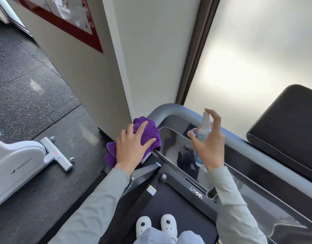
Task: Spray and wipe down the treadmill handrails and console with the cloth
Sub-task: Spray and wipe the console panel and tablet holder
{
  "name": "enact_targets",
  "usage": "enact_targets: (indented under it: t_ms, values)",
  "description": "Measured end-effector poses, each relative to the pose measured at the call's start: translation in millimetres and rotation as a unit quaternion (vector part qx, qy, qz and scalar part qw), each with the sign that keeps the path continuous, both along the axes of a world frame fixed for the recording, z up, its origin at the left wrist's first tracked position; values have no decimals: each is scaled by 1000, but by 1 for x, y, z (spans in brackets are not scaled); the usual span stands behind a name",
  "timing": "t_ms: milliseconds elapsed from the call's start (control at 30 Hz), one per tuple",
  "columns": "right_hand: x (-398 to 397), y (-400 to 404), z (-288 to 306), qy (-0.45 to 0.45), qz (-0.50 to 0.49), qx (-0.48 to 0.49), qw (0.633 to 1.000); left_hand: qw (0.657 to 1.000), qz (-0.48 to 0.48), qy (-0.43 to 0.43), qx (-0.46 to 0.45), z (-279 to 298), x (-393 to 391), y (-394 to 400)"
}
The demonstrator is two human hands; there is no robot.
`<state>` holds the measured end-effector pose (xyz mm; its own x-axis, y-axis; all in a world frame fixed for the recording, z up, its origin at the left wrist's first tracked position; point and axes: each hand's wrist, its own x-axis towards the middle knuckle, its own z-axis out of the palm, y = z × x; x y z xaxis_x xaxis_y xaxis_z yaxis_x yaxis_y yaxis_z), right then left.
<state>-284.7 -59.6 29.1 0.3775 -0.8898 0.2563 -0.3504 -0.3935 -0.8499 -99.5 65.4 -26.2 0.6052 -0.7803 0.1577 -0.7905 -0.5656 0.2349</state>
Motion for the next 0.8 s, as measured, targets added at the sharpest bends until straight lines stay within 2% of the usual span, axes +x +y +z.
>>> enact_targets:
  t_ms: [133, 433, 633, 700, 800]
  values:
    - [-10, -3, -3, -11, -11, 14, 1000, 998, -54, 5, 8, 3, 8, -13]
    - [-23, -2, -3, 0, -44, 7, 999, 987, -148, -29, 50, 6, 0, -140]
    - [-25, 1, 8, -7, -36, -16, 999, 953, -294, -35, 61, 1, -38, -138]
    - [-25, 0, 12, -11, -36, -22, 999, 953, -289, -48, 70, -2, -37, -126]
    - [-26, -2, 18, -13, -38, -31, 999, 966, -232, -69, 93, 2, -15, -113]
